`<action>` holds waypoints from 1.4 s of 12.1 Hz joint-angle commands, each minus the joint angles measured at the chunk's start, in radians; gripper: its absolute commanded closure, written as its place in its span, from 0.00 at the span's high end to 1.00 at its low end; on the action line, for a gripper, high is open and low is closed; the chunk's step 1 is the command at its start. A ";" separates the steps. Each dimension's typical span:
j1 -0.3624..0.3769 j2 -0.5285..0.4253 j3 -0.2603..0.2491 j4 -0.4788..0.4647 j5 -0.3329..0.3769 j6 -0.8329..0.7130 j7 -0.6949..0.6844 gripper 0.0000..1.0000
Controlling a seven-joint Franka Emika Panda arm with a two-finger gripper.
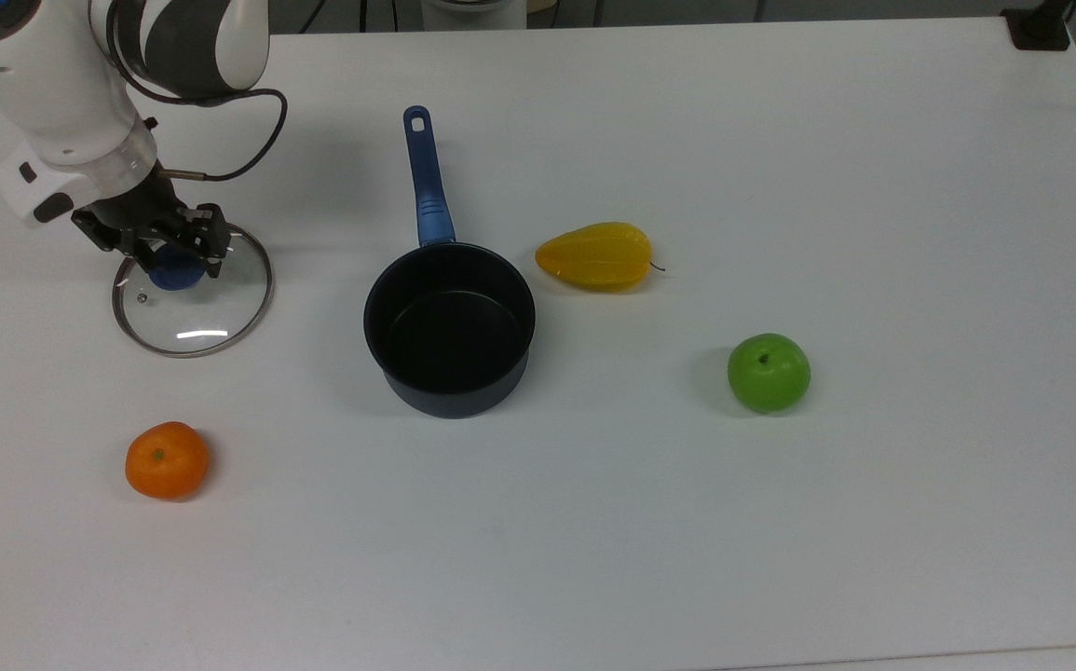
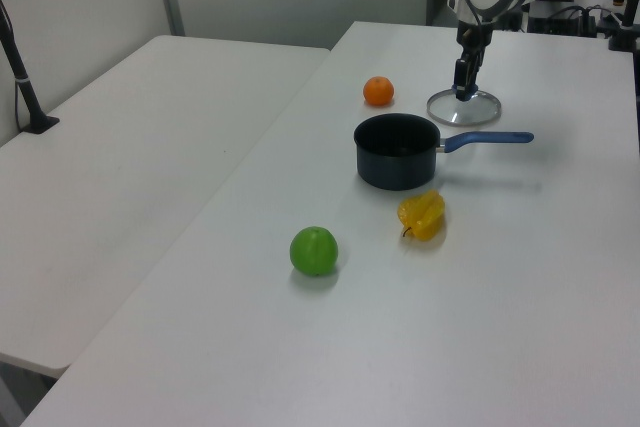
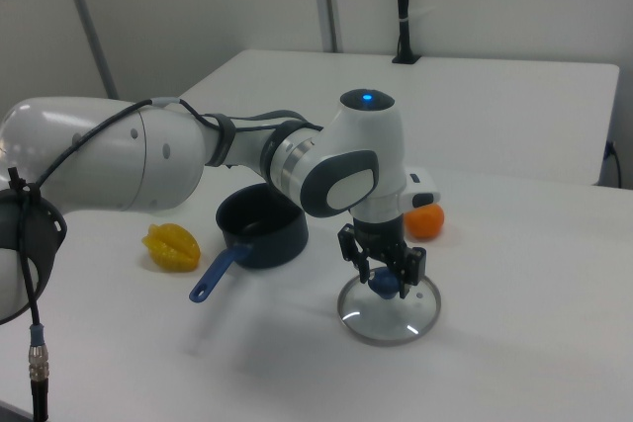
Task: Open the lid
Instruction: 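Lower the held lid onto the table beside the orange, then open the gripper, release the lid knob, and raise the gripper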
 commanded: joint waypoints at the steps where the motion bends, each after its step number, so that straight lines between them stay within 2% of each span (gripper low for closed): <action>1: 0.008 -0.016 -0.006 -0.018 -0.006 0.012 -0.014 0.81; 2: 0.008 -0.022 -0.006 -0.014 -0.006 -0.006 -0.004 0.97; 3: 0.009 -0.041 -0.006 -0.010 -0.006 -0.023 0.000 1.00; 6: 0.014 -0.116 -0.007 -0.004 -0.008 -0.029 0.126 1.00; 9: 0.069 -0.203 -0.006 0.040 -0.028 -0.201 0.239 1.00; 12: 0.208 -0.295 -0.003 0.039 -0.040 -0.359 0.363 1.00; 14: 0.299 -0.309 0.000 0.037 -0.051 -0.431 0.413 1.00; 17: 0.342 -0.332 0.003 0.034 -0.056 -0.445 0.414 1.00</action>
